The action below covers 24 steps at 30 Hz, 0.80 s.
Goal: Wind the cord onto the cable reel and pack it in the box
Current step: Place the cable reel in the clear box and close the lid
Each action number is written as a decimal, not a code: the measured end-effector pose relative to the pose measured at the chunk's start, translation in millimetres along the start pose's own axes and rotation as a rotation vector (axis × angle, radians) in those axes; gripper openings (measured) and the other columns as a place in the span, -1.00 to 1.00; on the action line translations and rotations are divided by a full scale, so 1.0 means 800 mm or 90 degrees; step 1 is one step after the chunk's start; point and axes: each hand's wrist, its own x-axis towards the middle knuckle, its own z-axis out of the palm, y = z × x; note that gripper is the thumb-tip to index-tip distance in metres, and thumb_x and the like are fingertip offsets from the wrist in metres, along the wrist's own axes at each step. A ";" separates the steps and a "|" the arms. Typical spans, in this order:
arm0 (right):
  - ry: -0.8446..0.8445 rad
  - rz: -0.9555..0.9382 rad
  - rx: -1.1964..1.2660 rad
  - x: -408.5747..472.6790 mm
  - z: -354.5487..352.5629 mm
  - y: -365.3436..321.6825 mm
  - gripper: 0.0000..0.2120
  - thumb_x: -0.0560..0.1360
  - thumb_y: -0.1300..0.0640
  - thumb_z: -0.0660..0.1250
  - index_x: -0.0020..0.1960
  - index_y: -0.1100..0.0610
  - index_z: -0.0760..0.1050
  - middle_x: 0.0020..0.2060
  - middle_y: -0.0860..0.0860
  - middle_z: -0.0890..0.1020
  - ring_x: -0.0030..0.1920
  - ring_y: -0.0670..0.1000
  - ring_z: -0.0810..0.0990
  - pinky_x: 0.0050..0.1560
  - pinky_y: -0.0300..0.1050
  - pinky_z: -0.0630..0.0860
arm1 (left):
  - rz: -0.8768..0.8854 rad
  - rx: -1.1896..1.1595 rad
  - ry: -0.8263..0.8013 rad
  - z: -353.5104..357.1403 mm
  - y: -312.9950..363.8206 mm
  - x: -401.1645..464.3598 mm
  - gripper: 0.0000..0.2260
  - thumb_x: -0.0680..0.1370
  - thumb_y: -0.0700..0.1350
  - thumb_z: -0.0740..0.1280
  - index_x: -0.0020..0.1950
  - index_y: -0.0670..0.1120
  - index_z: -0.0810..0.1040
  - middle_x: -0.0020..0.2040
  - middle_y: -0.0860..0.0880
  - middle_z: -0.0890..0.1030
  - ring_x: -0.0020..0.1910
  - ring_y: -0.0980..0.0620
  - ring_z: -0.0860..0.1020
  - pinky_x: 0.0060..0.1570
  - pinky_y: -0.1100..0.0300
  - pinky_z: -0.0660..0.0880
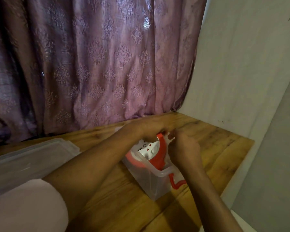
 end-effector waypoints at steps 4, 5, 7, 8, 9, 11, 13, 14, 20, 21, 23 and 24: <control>-0.005 0.015 -0.014 -0.001 0.004 -0.003 -0.77 0.56 0.13 0.18 0.19 0.07 0.48 0.07 0.10 0.63 0.03 0.13 0.60 0.03 0.04 0.55 | -0.043 -0.071 0.012 0.005 -0.010 -0.005 -0.63 0.43 -0.30 0.35 0.21 -0.07 0.45 0.13 -0.02 0.52 0.05 0.02 0.49 -0.07 0.14 0.45; -0.002 0.015 -0.010 -0.001 0.004 -0.003 -0.76 0.56 0.13 0.18 0.20 0.06 0.48 0.07 0.08 0.64 0.04 0.12 0.60 0.04 0.04 0.55 | -0.051 -0.094 0.015 0.007 -0.013 -0.006 -0.60 0.42 -0.30 0.34 0.22 -0.02 0.48 0.17 -0.02 0.54 0.09 0.00 0.52 -0.01 0.07 0.52; 0.017 0.009 0.002 0.000 0.006 -0.002 -0.77 0.57 0.13 0.19 0.19 0.05 0.50 0.05 0.06 0.65 0.02 0.09 0.61 0.02 0.03 0.56 | -0.069 -0.140 0.017 0.011 -0.020 -0.008 -0.55 0.40 -0.31 0.33 0.24 0.05 0.53 0.21 0.02 0.57 0.13 0.00 0.56 0.08 -0.02 0.57; 0.030 0.008 0.005 0.000 0.007 -0.001 -0.77 0.57 0.14 0.20 0.19 0.05 0.50 0.04 0.05 0.65 0.00 0.08 0.61 0.00 0.03 0.57 | -0.077 -0.156 0.015 0.010 -0.020 -0.010 -0.53 0.40 -0.31 0.33 0.25 0.06 0.55 0.22 0.03 0.59 0.14 0.03 0.56 0.11 -0.01 0.57; 0.041 0.008 0.007 -0.001 0.008 -0.001 -0.78 0.56 0.14 0.20 0.18 0.05 0.51 0.03 0.05 0.65 -0.02 0.08 0.62 -0.01 0.03 0.57 | -0.081 -0.169 0.014 0.012 -0.021 -0.010 -0.52 0.41 -0.31 0.33 0.26 0.07 0.55 0.23 0.05 0.60 0.15 0.05 0.56 0.14 0.00 0.56; 0.055 0.005 0.013 -0.001 0.011 0.000 -0.78 0.55 0.15 0.21 0.16 0.04 0.52 0.01 0.05 0.66 -0.03 0.08 0.62 -0.03 0.01 0.57 | -0.085 -0.182 0.007 0.011 -0.019 -0.014 -0.53 0.42 -0.22 0.34 0.29 0.13 0.54 0.24 0.09 0.59 0.17 0.07 0.56 0.17 0.00 0.55; 0.062 -0.001 0.019 0.000 0.012 0.003 -0.78 0.53 0.16 0.22 0.14 0.03 0.53 0.00 0.06 0.66 -0.02 0.10 0.61 -0.06 -0.06 0.53 | -0.089 -0.192 -0.011 0.009 -0.019 -0.024 -0.53 0.45 -0.13 0.35 0.32 0.20 0.50 0.29 0.10 0.56 0.19 0.06 0.56 0.20 0.04 0.53; 0.066 -0.007 0.024 0.001 0.013 0.005 -0.79 0.53 0.16 0.22 0.12 0.03 0.53 -0.02 0.06 0.66 -0.02 0.11 0.61 -0.08 -0.08 0.49 | -0.091 -0.192 -0.014 0.009 -0.021 -0.031 -0.54 0.48 -0.14 0.36 0.35 0.18 0.49 0.30 0.10 0.55 0.18 0.08 0.56 0.19 0.13 0.52; 0.086 -0.060 0.097 0.016 0.015 0.009 -0.80 0.42 0.25 0.27 -0.03 0.06 0.60 -0.13 0.08 0.70 -0.11 0.15 0.63 -0.09 0.00 0.55 | -0.162 -0.164 0.087 0.002 -0.024 -0.109 -0.67 0.58 -0.10 0.33 0.34 0.02 0.54 0.24 -0.01 0.62 0.17 -0.01 0.57 0.18 0.22 0.44; 0.085 -0.066 0.121 0.020 0.016 0.008 -0.80 0.42 0.25 0.27 -0.05 0.07 0.61 -0.14 0.07 0.69 -0.12 0.14 0.63 -0.09 0.00 0.56 | -0.177 -0.159 0.099 0.001 -0.025 -0.123 -0.69 0.57 -0.09 0.33 0.32 0.03 0.56 0.22 -0.02 0.63 0.17 -0.02 0.58 0.19 0.17 0.45; 0.073 -0.090 0.142 0.027 0.017 0.006 -0.83 0.43 0.24 0.28 -0.06 0.09 0.61 -0.15 0.07 0.69 -0.13 0.14 0.63 -0.10 -0.06 0.53 | -0.196 -0.152 0.123 -0.003 -0.027 -0.149 -0.71 0.56 -0.06 0.33 0.27 0.06 0.59 0.20 -0.03 0.65 0.17 -0.04 0.59 0.19 0.10 0.47; 0.059 -0.107 0.128 0.030 0.018 0.004 -0.84 0.44 0.24 0.30 -0.05 0.10 0.61 -0.14 0.07 0.69 -0.12 0.15 0.63 -0.11 -0.11 0.49 | -0.203 -0.143 0.128 -0.005 -0.028 -0.162 -0.71 0.54 -0.04 0.32 0.27 0.07 0.58 0.20 -0.03 0.64 0.19 -0.04 0.58 0.21 0.07 0.47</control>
